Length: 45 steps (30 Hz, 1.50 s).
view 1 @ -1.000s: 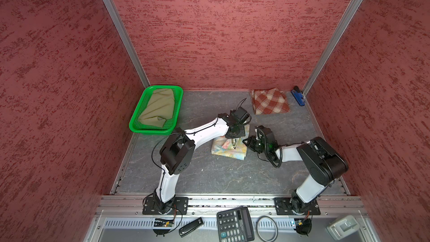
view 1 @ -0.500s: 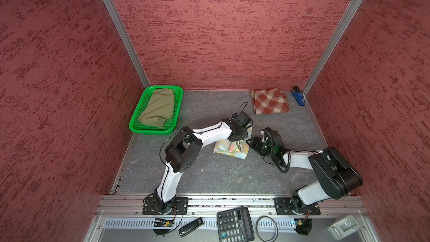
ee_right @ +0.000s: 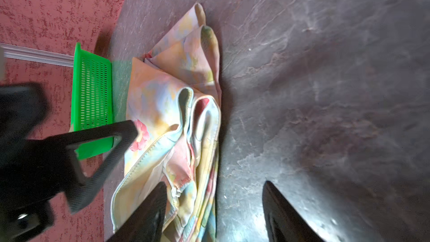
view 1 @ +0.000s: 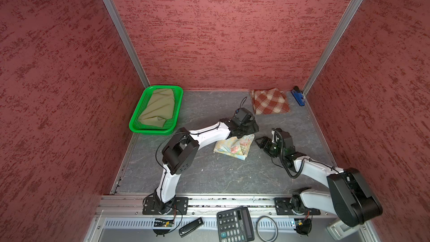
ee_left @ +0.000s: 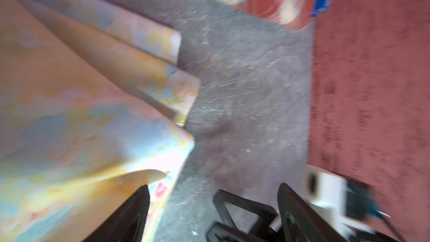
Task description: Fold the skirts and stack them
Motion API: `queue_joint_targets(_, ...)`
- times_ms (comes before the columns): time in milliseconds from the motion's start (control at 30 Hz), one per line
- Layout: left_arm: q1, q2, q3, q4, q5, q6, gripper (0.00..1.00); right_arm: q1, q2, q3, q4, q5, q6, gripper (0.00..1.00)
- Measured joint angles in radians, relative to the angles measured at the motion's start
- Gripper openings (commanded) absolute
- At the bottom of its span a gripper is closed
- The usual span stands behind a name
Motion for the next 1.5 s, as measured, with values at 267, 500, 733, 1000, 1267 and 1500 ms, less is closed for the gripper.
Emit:
queue_joint_targets(267, 0.035, -0.202, -0.092, 0.084, 0.071, 0.056, 0.88, -0.007, 0.031, 0.024, -0.04, 0.0, -0.048, 0.66)
queue_joint_targets(500, 0.066, -0.242, -0.192, 0.053, 0.082, 0.138, 0.85, -0.007, 0.142, 0.135, -0.032, -0.02, -0.069, 0.66)
queue_joint_targets(733, 0.072, -0.239, -0.299, 0.029, 0.081, 0.156, 0.82, -0.024, 0.208, 0.19, -0.013, -0.039, -0.067, 0.64)
queue_joint_targets(1000, -0.037, -0.147, -0.316, 0.162, 0.063, 0.048, 0.8, -0.107, 0.217, 0.167, 0.003, -0.074, -0.047, 0.61)
queue_joint_targets(1267, -0.084, -0.053, -0.375, 0.316, 0.057, -0.045, 0.8, -0.126, 0.178, 0.121, 0.009, -0.108, -0.052, 0.6)
queue_joint_targets(1500, -0.074, -0.152, -0.455, 0.435, 0.056, -0.024, 0.83, -0.126, 0.172, 0.124, 0.04, -0.141, -0.054, 0.61)
